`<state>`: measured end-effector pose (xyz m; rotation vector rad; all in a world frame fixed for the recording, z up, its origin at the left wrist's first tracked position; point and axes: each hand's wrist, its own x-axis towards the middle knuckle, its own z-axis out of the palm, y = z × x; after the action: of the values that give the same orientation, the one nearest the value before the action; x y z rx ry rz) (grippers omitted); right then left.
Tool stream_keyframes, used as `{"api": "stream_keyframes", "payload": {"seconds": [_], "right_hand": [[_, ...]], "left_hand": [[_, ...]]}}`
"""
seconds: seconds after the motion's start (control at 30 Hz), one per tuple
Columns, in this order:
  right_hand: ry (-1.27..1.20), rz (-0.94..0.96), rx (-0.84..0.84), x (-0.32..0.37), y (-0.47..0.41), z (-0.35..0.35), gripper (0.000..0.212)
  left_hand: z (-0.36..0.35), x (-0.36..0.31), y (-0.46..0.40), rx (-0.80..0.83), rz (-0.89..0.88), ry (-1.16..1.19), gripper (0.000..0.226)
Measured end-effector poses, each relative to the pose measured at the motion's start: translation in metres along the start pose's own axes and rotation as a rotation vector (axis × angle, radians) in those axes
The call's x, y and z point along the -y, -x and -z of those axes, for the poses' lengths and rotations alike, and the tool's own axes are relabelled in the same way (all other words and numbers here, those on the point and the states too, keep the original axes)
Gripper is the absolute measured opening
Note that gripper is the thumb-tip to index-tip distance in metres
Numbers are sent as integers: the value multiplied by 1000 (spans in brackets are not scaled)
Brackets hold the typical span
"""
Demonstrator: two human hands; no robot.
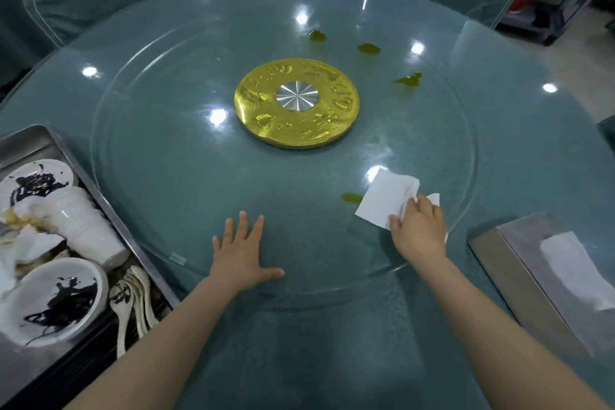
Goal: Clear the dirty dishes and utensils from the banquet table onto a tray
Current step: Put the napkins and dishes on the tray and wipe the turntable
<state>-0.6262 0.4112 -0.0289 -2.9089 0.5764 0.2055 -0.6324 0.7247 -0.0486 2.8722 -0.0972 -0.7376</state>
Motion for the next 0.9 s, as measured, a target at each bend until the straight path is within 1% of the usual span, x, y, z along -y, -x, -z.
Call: {"api": "stream_keyframes", "payload": {"seconds": [0.07, 0.2, 0.33, 0.4, 0.47, 0.53, 0.6, 0.67, 0.73, 0.83, 0.9], "right_hand": [[-62, 39, 55, 9, -3, -9, 64], [-128, 159, 69, 35, -7, -23, 69], [-119, 289, 79, 70, -6, -34, 68], [-70, 382, 60, 85, -2, -39, 64], [-92, 483, 51, 98, 7, -42, 58], [-103, 678, 29, 116, 24, -45, 51], [-87, 842, -18, 131, 43, -54, 50], [-143, 825, 23, 137, 50, -59, 56], [-168, 854, 37, 133, 47, -60, 60], [-200, 984, -37, 125, 45, -52, 57], [-165, 1065, -32, 113, 48, -49, 52]], "left_hand": [[1, 9, -4, 1, -1, -33, 122], [6, 24, -8, 8, -31, -42, 122], [10, 41, -10, 20, -43, -43, 121], [10, 48, -12, 19, -47, -47, 121], [10, 53, -13, 16, -54, -49, 121], [12, 59, -15, 12, -63, -45, 121], [13, 66, -17, 2, -68, -23, 121], [16, 72, -20, 0, -75, -3, 122], [20, 79, -22, 1, -91, 10, 122], [28, 92, -24, 15, -100, 20, 121], [33, 100, -27, 31, -103, 19, 120]]}}
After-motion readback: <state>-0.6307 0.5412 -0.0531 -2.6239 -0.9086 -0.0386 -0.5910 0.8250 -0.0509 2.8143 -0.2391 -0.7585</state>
